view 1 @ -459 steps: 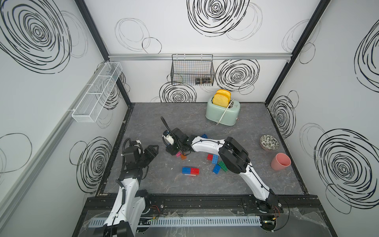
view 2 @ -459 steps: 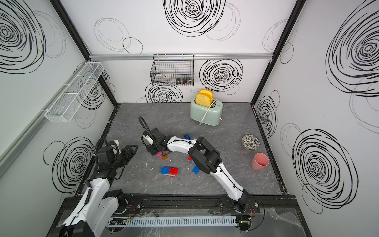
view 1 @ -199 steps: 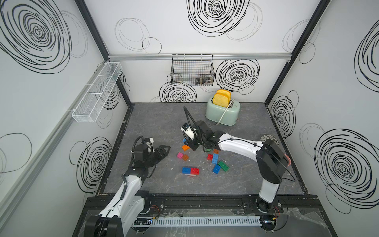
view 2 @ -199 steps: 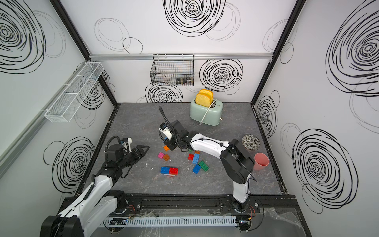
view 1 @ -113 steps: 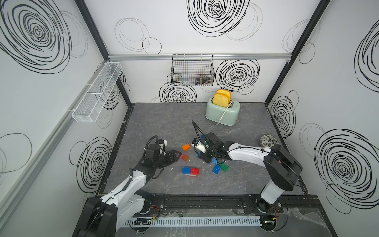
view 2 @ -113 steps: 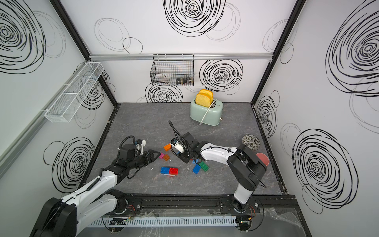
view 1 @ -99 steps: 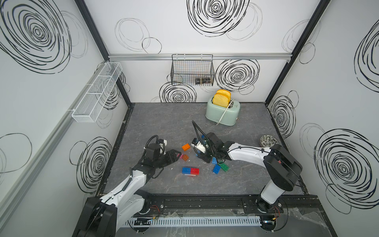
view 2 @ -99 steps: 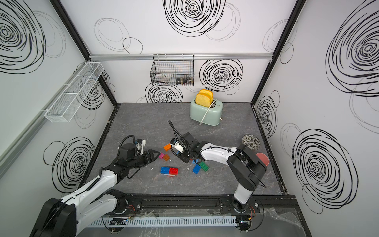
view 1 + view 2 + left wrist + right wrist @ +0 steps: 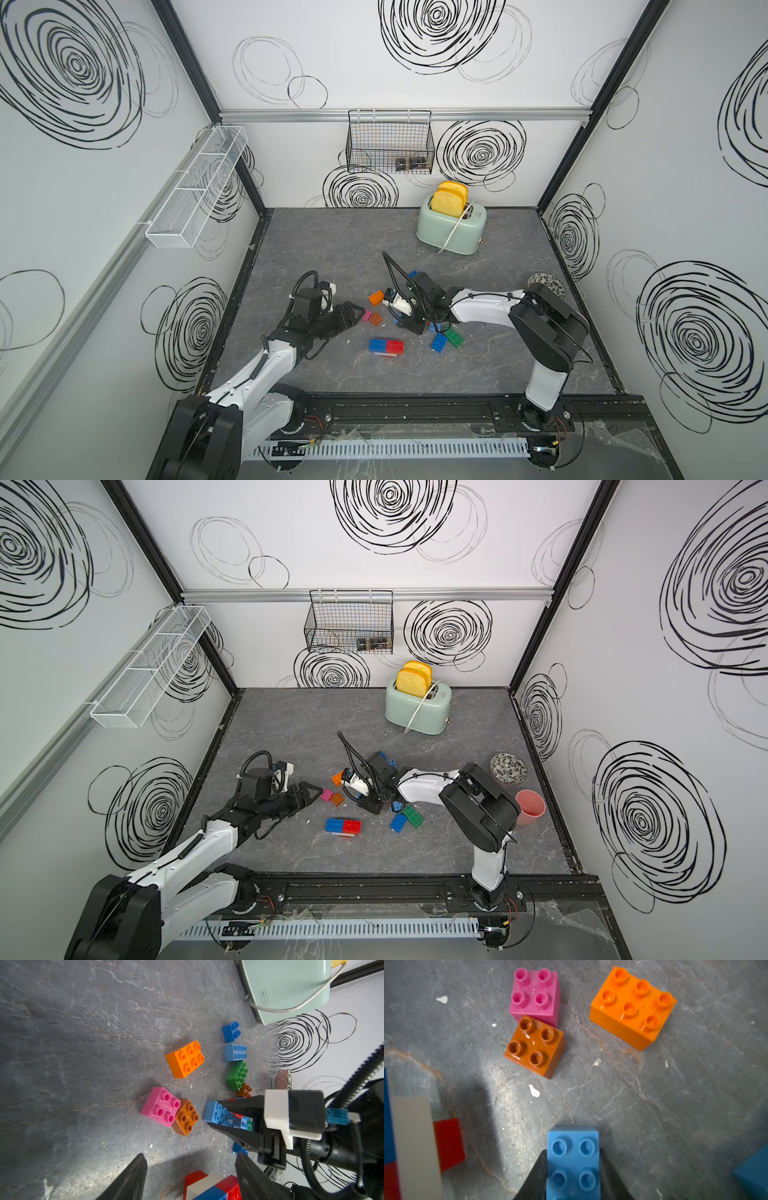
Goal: Assemble a heart with lego
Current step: Assemble the lego brick with the lego brick.
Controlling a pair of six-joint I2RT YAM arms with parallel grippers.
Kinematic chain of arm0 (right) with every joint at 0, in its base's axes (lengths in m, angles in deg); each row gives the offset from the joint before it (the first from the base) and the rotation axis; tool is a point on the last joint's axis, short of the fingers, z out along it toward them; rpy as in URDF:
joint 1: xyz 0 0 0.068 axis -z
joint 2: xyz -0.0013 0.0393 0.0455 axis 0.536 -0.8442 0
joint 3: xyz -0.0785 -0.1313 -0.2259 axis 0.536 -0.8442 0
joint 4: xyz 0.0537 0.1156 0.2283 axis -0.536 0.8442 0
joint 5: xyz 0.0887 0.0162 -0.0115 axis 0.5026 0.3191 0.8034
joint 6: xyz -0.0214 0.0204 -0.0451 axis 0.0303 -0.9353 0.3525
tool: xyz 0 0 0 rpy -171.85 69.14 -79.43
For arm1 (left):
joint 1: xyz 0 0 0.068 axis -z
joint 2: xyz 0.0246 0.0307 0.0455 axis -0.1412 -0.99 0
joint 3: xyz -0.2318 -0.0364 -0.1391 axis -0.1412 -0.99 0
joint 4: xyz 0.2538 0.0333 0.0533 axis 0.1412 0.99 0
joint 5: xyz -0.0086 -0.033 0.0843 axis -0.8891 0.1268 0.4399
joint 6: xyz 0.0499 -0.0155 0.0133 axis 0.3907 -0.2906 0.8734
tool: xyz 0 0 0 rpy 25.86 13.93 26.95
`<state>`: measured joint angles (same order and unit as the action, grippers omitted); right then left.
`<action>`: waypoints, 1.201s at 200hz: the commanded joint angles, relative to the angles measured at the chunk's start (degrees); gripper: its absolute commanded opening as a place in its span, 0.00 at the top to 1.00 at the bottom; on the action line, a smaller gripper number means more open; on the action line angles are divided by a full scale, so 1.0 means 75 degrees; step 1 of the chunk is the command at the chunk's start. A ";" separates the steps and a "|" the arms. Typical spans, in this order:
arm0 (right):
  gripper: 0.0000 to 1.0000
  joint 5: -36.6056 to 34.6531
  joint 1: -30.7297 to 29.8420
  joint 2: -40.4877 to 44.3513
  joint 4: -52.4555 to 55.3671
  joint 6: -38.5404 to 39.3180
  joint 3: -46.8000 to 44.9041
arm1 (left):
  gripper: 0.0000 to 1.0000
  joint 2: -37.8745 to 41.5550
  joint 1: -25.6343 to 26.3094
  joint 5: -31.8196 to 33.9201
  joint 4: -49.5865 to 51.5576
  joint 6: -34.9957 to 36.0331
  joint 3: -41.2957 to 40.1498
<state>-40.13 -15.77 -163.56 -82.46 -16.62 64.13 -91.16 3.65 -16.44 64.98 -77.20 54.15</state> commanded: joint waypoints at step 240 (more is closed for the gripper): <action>0.62 -0.0357 -0.0120 -0.1240 0.3296 -0.0030 0.2552 | 0.25 0.0062 -0.0078 -0.0351 -0.0327 0.0016 -0.0180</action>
<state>-42.56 -16.25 -171.85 -60.49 -17.05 82.10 -90.96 3.46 -18.67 64.47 -76.98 53.49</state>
